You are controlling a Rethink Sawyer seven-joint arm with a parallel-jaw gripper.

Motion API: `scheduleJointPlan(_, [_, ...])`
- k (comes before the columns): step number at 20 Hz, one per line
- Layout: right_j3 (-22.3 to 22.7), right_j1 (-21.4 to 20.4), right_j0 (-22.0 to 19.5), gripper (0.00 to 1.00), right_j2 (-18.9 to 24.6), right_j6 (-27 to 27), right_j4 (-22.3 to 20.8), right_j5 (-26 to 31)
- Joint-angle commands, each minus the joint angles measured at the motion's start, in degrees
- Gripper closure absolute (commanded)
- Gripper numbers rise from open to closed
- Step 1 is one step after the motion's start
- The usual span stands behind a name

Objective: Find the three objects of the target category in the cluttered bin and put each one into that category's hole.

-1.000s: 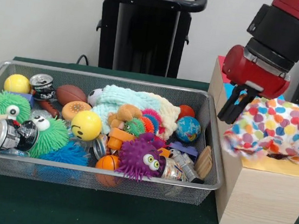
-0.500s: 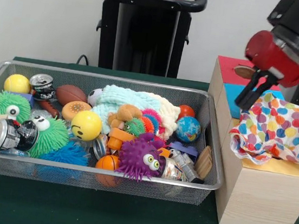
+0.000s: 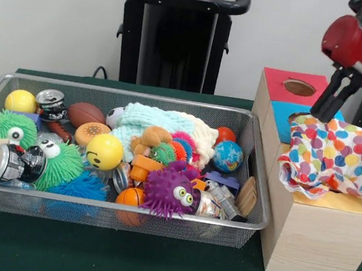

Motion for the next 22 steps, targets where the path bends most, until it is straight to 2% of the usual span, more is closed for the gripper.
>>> scheduleJointPlan(1, [5.99,1.13,-9.53,1.0,12.8,0.95,4.54,6.61])
scheduleJointPlan(4, [3.9,3.2,-7.64,1.0,8.8,3.93,1.22,3.45])
scheduleJointPlan(8, [1.24,6.23,-5.83,1.0,6.37,6.74,-0.99,1.57])
scheduleJointPlan(11, [1.0,8.34,-2.01,1.0,4.22,13.08,-0.02,2.95])
scheduleJointPlan(15, [1.28,10.55,4.6,1.0,-0.47,21.93,1.32,0.54])
scheduleJointPlan(16, [2.14,10.08,5.47,1.0,-0.46,23.19,2.49,-0.13])
scheduleJointPlan(18, [4.93,6.75,5.19,1.0,2.9,22.37,6.25,0.84])
scheduleJointPlan(20, [8.52,2.28,3.33,1.0,8.59,20.45,11.88,4.05])
scheduleJointPlan(22, [9.86,-0.79,3.37,1.0,10.3,19.3,14.51,6.56])
